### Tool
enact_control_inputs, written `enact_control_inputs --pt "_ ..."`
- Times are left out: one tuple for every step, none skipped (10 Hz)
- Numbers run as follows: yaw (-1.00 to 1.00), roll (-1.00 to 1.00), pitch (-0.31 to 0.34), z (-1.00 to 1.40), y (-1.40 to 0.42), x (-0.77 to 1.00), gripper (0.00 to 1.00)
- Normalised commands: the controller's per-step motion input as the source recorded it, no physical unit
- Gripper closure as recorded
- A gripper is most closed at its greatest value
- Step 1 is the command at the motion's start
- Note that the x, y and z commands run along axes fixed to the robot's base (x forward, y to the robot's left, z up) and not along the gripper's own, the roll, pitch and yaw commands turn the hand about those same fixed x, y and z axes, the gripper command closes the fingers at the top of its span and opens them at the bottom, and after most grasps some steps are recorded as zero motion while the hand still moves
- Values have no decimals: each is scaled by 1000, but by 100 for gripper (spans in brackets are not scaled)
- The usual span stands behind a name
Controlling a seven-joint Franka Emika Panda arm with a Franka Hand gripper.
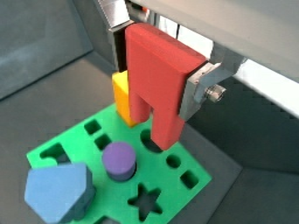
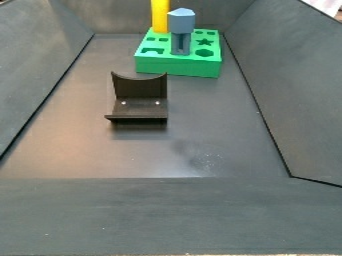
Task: Pick up the square-circle object. Move up. Rotate the square-circle object. Place the square-circle object on the fixture. Regrasp the square-circle object. Move to above the board. Insert the square-circle object.
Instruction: Insert the square-circle object.
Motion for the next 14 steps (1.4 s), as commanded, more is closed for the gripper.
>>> enact_control_inputs --pt "0 0 41 -1000 177 294 100" --pt "0 0 1 -1000 57 220 100" --pt "-6 -34 0 -657 -66 246 100" --pt "0 -37 44 0 0 63 100" --pt "0 0 -61 -260 -23 0 100" --pt "134 80 -66 -660 -346 -189 100" --pt "223 73 -163 -391 -300 -791 100" --pt "263 0 -179 -157 -129 -620 100" --pt "60 7 -124 -83 -211 -137 100" --pt "66 0 -124 -237 -146 -94 100" --pt "17 43 -100 -277 -246 -157 100" --pt "17 59 -61 -334 -257 -40 100" --pt "80 3 -13 0 -154 -14 100" --pt "9 37 -6 -209 -54 -83 100"
